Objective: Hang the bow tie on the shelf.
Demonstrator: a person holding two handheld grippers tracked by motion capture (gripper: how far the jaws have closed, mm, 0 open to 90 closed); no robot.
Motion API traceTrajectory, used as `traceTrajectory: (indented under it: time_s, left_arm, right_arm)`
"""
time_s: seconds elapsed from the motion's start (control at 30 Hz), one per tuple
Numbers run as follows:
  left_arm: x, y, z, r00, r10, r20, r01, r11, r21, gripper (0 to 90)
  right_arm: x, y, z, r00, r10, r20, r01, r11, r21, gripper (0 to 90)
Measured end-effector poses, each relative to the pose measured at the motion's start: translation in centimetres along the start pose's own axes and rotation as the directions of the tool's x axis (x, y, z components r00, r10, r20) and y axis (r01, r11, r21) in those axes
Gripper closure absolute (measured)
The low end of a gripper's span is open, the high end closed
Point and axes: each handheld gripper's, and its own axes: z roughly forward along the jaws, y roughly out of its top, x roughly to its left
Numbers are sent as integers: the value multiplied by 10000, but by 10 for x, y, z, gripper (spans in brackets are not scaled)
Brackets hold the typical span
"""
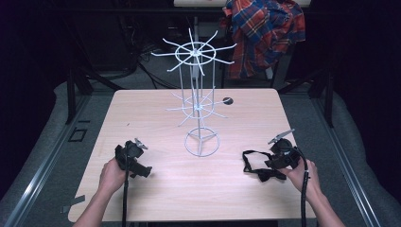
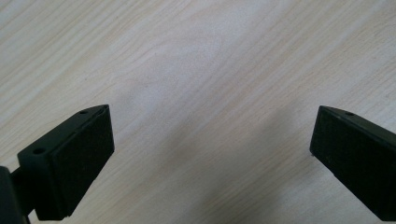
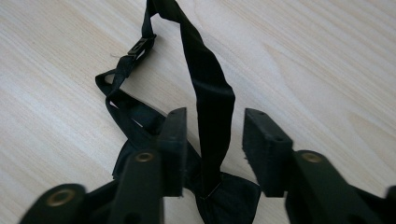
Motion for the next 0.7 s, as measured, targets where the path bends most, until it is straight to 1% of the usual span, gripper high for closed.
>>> traceTrajectory:
  time_s: [0.03,0.07,0.1,0.13,0.2,0.23,0.27,0.3,0.33,0.37,0.43,0.47,0.5,0.53,0.57,0.6,0.7]
  left_arm:
    - [0,0,0,10000,7,-2,-7,10000,19,0]
    - [0,0,0,10000,13,6,-13,10000,54,0]
    - [0,0,1,10000,34,-25,-33,10000,80,0]
    - [-1,1,1,10000,25,12,-25,9999,107,0]
    - [-1,1,1,10000,52,23,-52,9999,121,0]
    - [-1,1,1,10000,55,21,-56,9999,125,0]
    - [-1,1,1,10000,51,13,-51,9999,116,0]
    - [-1,1,1,10000,43,11,-43,9999,110,0]
    - [-1,1,1,10000,35,4,-35,9999,112,0]
    - [-1,1,1,10000,26,4,-26,9999,112,0]
    - [-1,0,1,10000,25,-6,-25,9999,117,0]
    - [-1,0,1,10000,19,-4,-19,9999,132,0]
    - [-1,0,1,10000,16,0,-16,9999,143,0]
    - [-1,1,2,10000,39,18,-39,9999,155,0]
    - [-2,0,2,10000,44,-51,-43,9999,127,0]
    - [-2,1,2,10000,53,1,-53,9999,151,0]
    - [-2,1,1,10000,31,-5,-31,9999,118,0]
  right_arm:
    - [0,0,-1,10000,-45,-9,45,10000,2,684]
    - [0,0,-1,10000,-50,1,50,9999,-107,750]
    - [1,0,-2,9999,-129,75,130,9998,-153,786]
    - [2,0,-3,9998,-207,-5,207,9996,-209,823]
    - [4,1,-5,9994,-321,126,325,9989,-343,855]
    - [5,1,-6,9994,-318,99,322,9986,-430,865]
    - [6,2,-8,9989,-415,226,424,9983,-404,869]
    - [8,2,-10,9988,-436,234,446,9981,-420,874]
    - [9,2,-10,9982,-503,315,518,9973,-516,876]
    - [10,3,-12,9982,-536,268,551,9968,-579,878]
    - [12,4,-15,9978,-572,342,592,9965,-590,879]
    - [14,4,-17,9980,-577,264,596,9954,-754,880]
    - [15,6,-20,9967,-706,398,732,9951,-669,881]
    - [17,6,-23,9966,-713,404,745,9936,-850,881]
    - [18,7,-27,9959,-798,435,833,9927,-869,881]
    - [20,8,-29,9965,-753,351,788,9906,-1116,881]
    - [24,11,-37,9950,-906,424,955,9866,-1321,881]
